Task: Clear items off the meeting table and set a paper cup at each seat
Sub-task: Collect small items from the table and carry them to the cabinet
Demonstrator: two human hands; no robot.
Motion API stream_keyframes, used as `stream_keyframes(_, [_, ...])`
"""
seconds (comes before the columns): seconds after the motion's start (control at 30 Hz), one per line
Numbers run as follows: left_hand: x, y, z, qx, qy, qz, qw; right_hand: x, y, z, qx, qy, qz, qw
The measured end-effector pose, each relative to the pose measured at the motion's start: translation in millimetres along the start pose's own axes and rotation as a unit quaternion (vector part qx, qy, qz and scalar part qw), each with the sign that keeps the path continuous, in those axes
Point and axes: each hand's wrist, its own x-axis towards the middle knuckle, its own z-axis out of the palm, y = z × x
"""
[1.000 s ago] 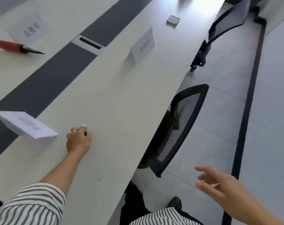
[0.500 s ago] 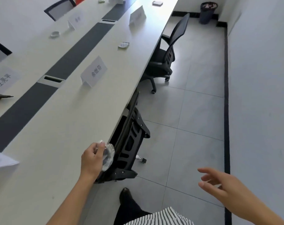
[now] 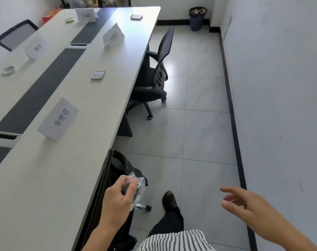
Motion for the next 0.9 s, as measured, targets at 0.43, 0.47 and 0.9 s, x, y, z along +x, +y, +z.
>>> stream_keyframes(0.43, [248.8,108.1,26.9,0.002,-0.016,0.049,0.999,170.4,-82.1,-134.7,0.022,0.024,0.025,0.999])
stream_keyframes(0.47, [264.0,109.2,28.0,0.004,-0.006,0.041,0.999,189.5,-84.3,-144.1,0.019,0.015,0.023,0.999])
stream_keyframes(0.9, [404.0,140.5,32.0,-0.031,0.191,-0.12,0.974,473.0,-226.5,-285.7,-0.108,-0.13,-0.129,0.977])
